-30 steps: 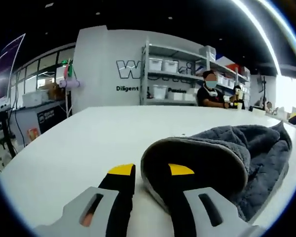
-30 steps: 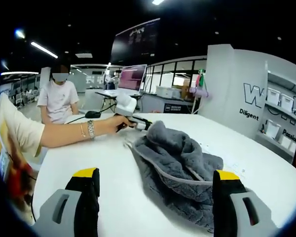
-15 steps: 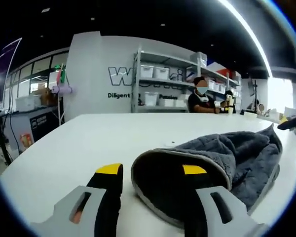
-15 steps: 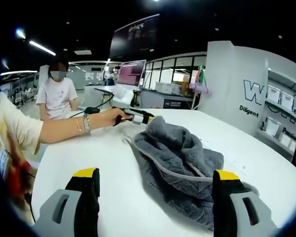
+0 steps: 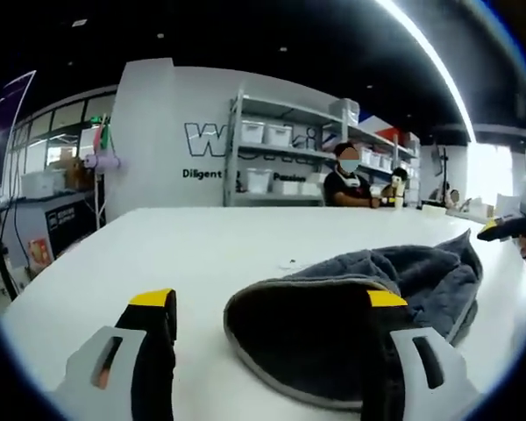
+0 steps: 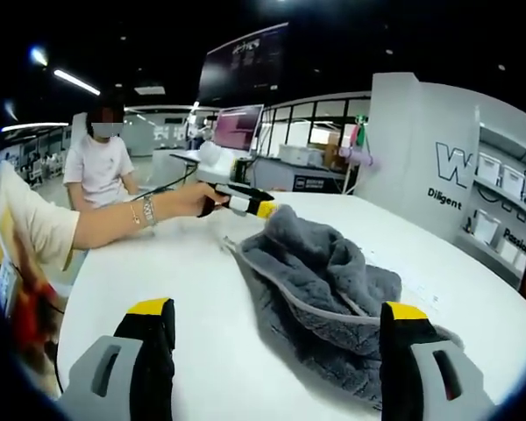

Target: Fold the towel on the table until its edges align and the towel forms a compact rectangular stack.

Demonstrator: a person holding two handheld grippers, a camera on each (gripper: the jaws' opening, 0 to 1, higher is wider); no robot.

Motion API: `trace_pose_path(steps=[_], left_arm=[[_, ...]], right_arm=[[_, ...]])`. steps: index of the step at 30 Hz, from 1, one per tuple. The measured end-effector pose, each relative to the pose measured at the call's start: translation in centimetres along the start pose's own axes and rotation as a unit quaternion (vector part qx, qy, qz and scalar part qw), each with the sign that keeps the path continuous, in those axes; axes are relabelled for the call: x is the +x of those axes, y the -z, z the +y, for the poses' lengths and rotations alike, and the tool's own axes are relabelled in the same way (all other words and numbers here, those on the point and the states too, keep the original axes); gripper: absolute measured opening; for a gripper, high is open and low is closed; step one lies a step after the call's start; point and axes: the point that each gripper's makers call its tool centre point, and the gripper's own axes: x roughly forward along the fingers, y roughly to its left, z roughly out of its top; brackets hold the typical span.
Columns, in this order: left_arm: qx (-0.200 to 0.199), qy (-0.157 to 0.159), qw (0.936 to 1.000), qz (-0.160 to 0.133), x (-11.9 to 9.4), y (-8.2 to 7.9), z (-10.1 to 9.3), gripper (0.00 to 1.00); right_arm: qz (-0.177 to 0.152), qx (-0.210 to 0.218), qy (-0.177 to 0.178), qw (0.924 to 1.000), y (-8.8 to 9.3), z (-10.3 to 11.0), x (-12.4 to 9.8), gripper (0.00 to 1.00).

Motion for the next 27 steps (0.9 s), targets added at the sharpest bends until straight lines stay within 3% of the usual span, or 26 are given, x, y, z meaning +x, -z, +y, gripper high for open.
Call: trace_pose_path(steps=[12,20,27], left_arm=[[0.016,0.032,0.9991,-0.024,-2.3,-2.7,-2.4,0.96],[0.023,0.043,0.9987,-0.012,-3.7,-2.2,-2.7,0.99],[0.024,0.064,0.9975,-0.017,-4.9,-2.0,-3.3,0.99]], right_arm=[[0.002,0.004,-0.002,1.0,0.1,-0.2,0.3,0.99],[0.009,0.001,-0.003,1.0,0.3,-0.1,0.6,0.99],[0.016,0.002,-0.002,0.9999,0.8,0.0,0.7,0.99]])
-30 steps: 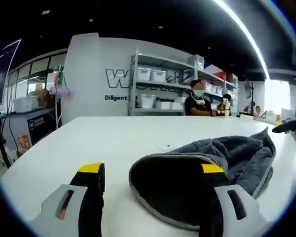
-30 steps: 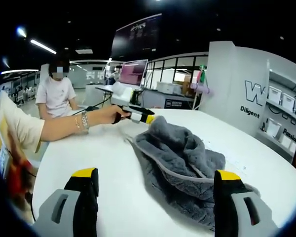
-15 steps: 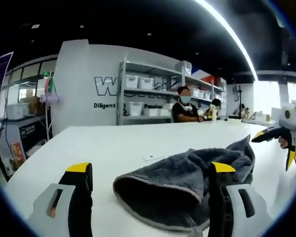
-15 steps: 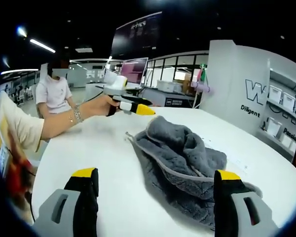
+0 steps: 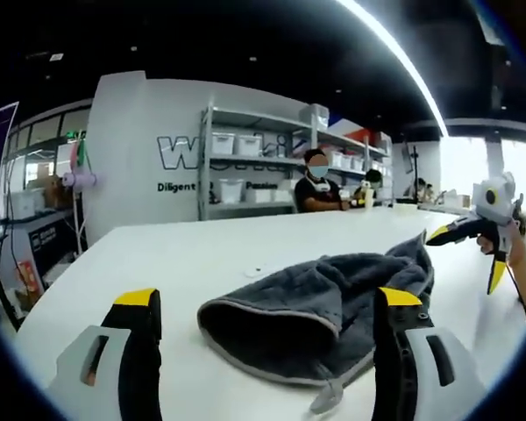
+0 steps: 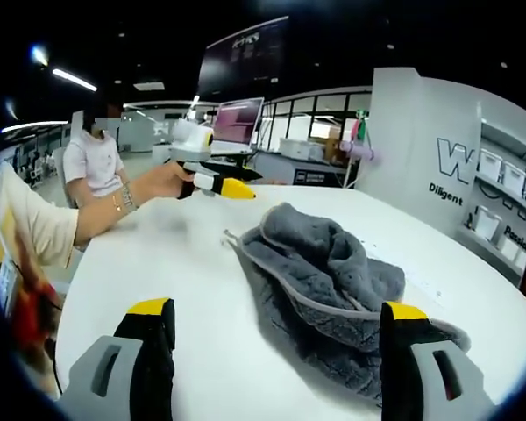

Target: Fold the towel on the table until its edges align and the towel forms a compact rectangular stack.

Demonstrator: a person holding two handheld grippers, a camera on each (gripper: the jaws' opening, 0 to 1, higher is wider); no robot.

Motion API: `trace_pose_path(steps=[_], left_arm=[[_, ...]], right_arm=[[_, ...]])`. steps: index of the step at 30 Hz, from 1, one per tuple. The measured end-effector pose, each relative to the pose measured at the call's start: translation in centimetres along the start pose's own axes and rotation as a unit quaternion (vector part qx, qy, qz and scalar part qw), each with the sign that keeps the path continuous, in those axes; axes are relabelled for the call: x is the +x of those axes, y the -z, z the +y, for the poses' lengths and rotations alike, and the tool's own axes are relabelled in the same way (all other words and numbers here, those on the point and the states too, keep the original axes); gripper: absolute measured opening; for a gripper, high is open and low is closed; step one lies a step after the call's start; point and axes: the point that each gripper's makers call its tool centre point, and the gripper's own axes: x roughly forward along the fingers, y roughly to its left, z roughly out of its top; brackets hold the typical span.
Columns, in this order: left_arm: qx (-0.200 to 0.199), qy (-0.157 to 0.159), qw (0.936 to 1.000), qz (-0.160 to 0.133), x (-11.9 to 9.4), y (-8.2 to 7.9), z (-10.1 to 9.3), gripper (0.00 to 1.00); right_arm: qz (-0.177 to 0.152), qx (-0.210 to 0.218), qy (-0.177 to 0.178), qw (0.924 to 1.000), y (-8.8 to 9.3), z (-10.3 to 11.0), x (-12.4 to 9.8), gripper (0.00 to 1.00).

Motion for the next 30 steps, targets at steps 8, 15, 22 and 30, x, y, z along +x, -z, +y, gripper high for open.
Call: trace_pose_path(steps=[8,15,22,30], left_arm=[[-0.027,0.035,0.9989,-0.014,-1.4,0.0,-1.4,0.99],[-0.029,0.077,0.9966,0.007,-2.9,1.0,-3.0,0.99],[-0.03,0.111,0.9934,0.003,-3.6,0.7,-4.5,0.99],[-0.028,0.107,0.9938,0.012,-3.8,0.8,-3.8,0.98]], right_arm=[[0.01,-0.001,0.001,0.9999,0.6,0.1,0.2,0.99],[0.014,-0.004,0.006,0.9999,0.8,0.0,0.4,0.99],[0.019,-0.003,0.009,0.9998,1.1,-0.2,0.6,0.99],[0.004,-0.018,0.014,0.9997,0.4,-0.4,0.6,0.99]])
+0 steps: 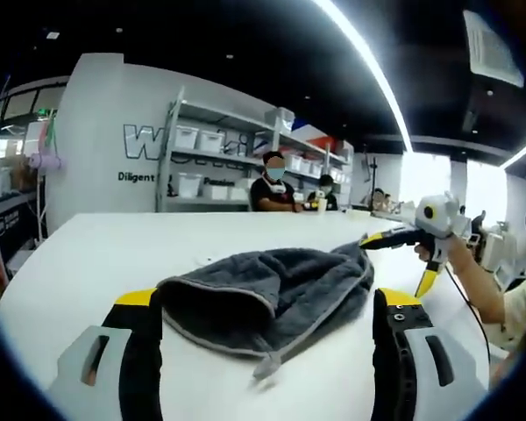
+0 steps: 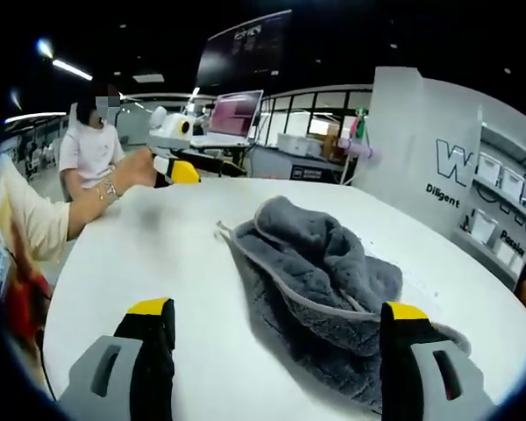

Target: Fold the towel on the table until its edges align and the towel forms a compact rectangular stack.

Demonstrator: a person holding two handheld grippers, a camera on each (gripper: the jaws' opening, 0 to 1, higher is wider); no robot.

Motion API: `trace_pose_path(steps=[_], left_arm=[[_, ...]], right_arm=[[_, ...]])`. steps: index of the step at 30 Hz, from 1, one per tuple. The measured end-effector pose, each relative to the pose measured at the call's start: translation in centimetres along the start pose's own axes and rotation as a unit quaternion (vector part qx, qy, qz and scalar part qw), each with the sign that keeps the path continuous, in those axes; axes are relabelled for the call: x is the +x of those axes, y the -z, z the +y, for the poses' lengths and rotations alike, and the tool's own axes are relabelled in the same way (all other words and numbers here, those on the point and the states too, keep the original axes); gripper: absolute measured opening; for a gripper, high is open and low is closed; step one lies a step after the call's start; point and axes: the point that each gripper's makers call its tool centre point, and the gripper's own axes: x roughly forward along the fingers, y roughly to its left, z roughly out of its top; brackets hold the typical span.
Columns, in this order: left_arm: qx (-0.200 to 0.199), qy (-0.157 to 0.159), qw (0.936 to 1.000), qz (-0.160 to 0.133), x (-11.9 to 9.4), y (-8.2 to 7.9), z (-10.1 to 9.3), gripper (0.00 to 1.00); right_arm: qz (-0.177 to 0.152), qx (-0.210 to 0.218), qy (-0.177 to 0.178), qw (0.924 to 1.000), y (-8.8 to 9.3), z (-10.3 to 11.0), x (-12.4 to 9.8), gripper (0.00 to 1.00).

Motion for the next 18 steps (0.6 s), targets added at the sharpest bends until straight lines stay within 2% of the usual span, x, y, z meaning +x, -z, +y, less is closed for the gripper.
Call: trace_pose_path(steps=[6,10,18], left_arm=[[0.008,0.008,0.9999,0.008,-0.07,0.24,-0.64,0.98],[0.025,0.0,0.9996,0.015,-0.09,0.41,-0.56,0.98],[0.023,0.008,0.9995,0.02,-0.04,0.61,-0.82,0.97]], right_arm=[[-0.009,-0.003,0.003,1.0,-0.36,-0.16,-0.13,0.99],[-0.006,0.0,0.006,1.0,-0.07,-0.39,-0.01,0.99],[-0.019,-0.015,0.01,0.9996,-0.76,-0.41,-0.14,0.96]])
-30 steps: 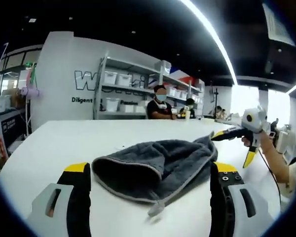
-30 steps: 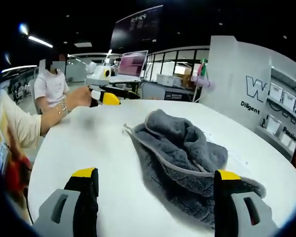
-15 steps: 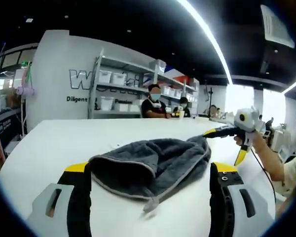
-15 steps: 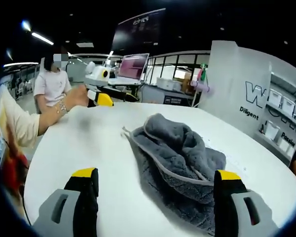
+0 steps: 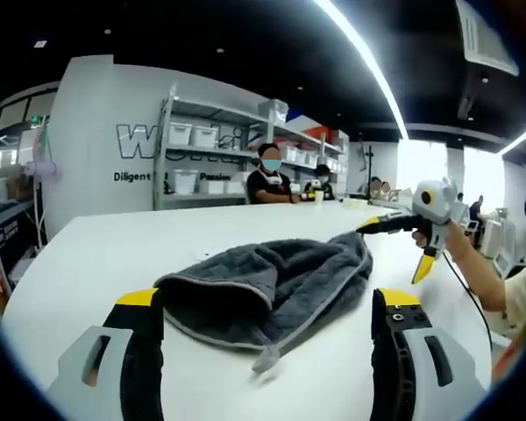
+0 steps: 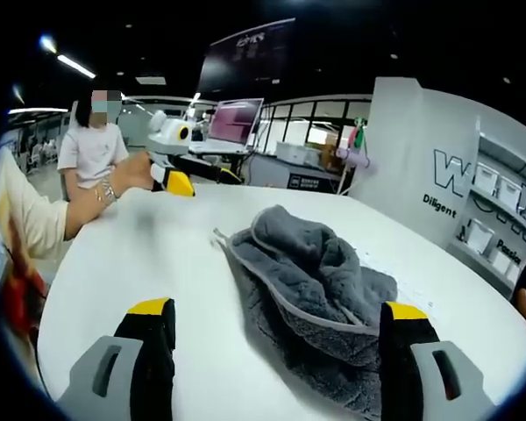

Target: Fold the towel on the table until its edges align and the towel forms a compact rectangular stack.

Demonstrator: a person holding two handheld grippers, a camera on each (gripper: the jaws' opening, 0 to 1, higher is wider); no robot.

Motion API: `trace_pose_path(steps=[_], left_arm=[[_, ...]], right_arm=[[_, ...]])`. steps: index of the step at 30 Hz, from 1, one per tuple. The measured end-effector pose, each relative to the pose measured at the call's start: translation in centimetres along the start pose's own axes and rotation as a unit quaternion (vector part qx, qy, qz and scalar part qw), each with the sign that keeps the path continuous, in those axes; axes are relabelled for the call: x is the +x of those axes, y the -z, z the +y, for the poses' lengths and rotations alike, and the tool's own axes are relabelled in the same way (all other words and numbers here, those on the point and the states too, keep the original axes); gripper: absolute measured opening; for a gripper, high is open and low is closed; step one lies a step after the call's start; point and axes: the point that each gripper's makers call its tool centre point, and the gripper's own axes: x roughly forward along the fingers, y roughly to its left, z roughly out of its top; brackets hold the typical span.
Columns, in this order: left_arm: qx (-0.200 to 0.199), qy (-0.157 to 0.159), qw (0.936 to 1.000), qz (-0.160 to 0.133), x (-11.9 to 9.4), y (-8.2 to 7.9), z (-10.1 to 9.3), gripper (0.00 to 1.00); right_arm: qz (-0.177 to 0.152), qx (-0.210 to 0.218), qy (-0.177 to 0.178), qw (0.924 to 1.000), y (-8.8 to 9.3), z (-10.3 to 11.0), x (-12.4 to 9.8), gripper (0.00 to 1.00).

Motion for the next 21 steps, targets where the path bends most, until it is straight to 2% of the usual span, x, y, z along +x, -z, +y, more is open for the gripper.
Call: trace_pose_path(steps=[7,9,12,21], left_arm=[[0.003,0.005,0.9999,0.011,0.2,0.4,-0.2,0.97],[0.005,0.007,0.9999,0.013,0.3,0.4,-0.1,0.97],[0.006,0.008,0.9998,0.015,0.3,0.5,-0.1,0.96],[0.012,0.011,0.9996,0.021,0.3,0.8,-0.5,0.96]], right_arm=[[-0.005,-0.035,0.014,0.9993,-0.2,-0.4,0.2,0.74],[-0.003,-0.048,0.02,0.9987,-0.1,-0.6,0.3,0.7],[0.007,-0.054,0.028,0.9981,0.3,-1.0,0.5,0.59],[0.022,-0.071,0.035,0.9966,1.3,-1.4,0.9,0.44]])
